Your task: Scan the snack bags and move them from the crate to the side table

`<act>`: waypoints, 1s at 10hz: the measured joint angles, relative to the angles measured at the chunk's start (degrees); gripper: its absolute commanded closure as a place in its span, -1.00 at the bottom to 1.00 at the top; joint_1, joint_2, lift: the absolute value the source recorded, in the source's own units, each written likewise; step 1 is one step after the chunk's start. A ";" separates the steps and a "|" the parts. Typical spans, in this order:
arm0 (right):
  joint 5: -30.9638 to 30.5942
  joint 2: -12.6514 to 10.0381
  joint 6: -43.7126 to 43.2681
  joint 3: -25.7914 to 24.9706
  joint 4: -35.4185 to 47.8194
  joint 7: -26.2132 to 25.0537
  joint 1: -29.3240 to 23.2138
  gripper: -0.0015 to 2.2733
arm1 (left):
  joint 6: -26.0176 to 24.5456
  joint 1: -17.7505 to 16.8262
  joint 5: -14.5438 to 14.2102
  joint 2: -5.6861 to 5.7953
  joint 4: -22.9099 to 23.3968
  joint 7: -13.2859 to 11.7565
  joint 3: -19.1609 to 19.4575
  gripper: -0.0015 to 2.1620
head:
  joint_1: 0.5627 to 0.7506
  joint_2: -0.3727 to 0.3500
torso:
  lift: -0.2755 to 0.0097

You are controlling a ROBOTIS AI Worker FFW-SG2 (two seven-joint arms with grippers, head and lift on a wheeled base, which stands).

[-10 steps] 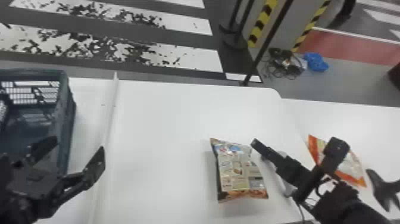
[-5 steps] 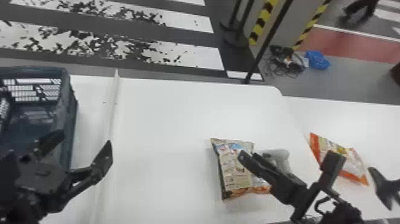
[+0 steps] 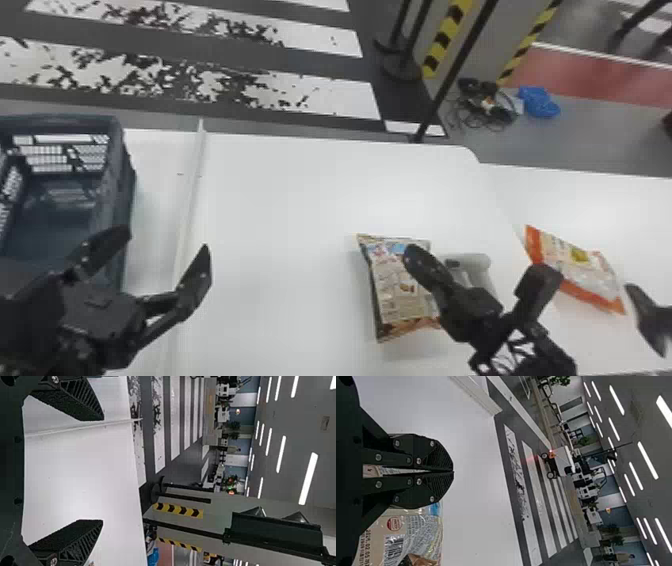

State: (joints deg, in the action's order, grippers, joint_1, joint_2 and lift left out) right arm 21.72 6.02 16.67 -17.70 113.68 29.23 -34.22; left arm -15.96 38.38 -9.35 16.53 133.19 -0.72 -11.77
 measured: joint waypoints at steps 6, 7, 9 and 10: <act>-4.69 -0.02 -21.39 5.31 -9.31 -4.20 -3.58 0.97 | 5.53 0.39 1.87 -0.18 -1.92 4.38 -2.87 -0.93 | 0.41 -0.76 | 0.32; -6.11 0.04 -22.50 5.95 -11.38 -5.08 -2.67 0.97 | 6.48 0.99 1.87 -0.18 -1.99 4.59 -1.81 -0.93 | 0.41 -0.70 | 0.32; -8.20 0.58 -26.43 6.90 -16.62 -7.15 -0.24 0.97 | 7.96 2.36 1.31 -0.40 -1.89 4.53 1.02 -0.93 | 0.41 -0.62 | 0.32; -8.63 1.05 -27.74 7.09 -18.90 -7.59 0.76 0.97 | 8.52 2.91 0.90 -0.55 -1.79 4.44 2.10 -0.93 | 0.41 -0.60 | 0.32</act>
State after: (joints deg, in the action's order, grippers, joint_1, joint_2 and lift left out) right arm 13.09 7.07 -11.07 -10.61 94.78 21.64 -33.46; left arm -7.44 41.29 -8.45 15.98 131.41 3.71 -9.68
